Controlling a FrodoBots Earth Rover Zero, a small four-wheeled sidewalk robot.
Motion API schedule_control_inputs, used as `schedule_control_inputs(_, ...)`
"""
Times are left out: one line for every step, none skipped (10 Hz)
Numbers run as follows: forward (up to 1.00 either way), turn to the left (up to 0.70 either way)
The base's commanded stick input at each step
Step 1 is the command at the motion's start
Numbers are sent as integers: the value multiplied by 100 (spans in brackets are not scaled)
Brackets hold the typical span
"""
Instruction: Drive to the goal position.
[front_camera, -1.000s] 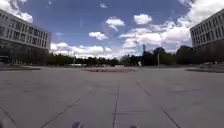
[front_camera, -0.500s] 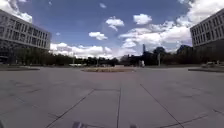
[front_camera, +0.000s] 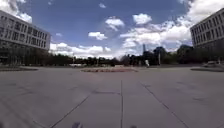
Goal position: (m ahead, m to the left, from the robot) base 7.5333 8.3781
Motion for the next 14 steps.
schedule_control_inputs(70, 0)
schedule_control_inputs(70, 0)
schedule_control_inputs(70, 0)
schedule_control_inputs(70, 0)
schedule_control_inputs(70, 0)
schedule_control_inputs(70, 0)
schedule_control_inputs(70, 0)
schedule_control_inputs(70, 0)
schedule_control_inputs(70, 0)
schedule_control_inputs(70, 0)
schedule_control_inputs(70, 0)
schedule_control_inputs(70, 0)
schedule_control_inputs(70, 0)
schedule_control_inputs(70, 0)
